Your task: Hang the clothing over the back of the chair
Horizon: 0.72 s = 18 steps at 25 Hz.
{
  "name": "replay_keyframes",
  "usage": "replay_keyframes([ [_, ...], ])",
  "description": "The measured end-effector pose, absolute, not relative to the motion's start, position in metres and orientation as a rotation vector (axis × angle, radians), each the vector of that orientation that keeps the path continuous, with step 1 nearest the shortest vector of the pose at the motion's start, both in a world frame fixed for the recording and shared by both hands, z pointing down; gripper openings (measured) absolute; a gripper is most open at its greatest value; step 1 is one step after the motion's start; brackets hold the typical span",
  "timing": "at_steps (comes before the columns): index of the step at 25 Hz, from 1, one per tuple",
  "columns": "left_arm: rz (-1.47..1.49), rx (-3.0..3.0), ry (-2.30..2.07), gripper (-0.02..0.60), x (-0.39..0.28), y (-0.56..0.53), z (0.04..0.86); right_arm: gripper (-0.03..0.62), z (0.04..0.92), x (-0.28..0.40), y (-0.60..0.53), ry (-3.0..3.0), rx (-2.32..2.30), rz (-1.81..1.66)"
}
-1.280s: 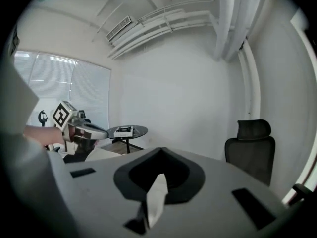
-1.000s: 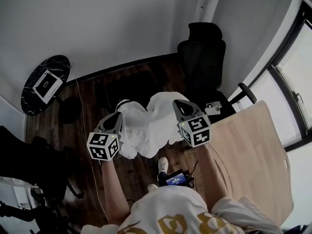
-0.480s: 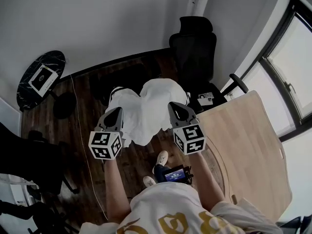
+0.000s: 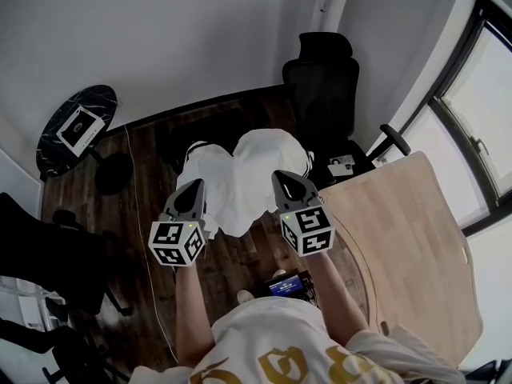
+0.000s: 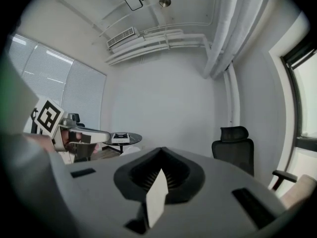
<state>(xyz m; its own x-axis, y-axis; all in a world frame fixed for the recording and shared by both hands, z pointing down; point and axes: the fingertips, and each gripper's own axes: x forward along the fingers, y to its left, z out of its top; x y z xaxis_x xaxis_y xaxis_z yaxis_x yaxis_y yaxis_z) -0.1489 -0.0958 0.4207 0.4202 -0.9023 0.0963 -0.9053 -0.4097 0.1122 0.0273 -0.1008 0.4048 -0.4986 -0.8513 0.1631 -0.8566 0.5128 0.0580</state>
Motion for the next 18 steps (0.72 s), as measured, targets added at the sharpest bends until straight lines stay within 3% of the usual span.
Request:
replay_keyframes([
  [18, 0.021, 2.516, -1.623, 0.020, -0.144, -0.093, 0.418, 0.011, 0.411, 0.042, -0.093, -2.539, 1.499, 0.029],
])
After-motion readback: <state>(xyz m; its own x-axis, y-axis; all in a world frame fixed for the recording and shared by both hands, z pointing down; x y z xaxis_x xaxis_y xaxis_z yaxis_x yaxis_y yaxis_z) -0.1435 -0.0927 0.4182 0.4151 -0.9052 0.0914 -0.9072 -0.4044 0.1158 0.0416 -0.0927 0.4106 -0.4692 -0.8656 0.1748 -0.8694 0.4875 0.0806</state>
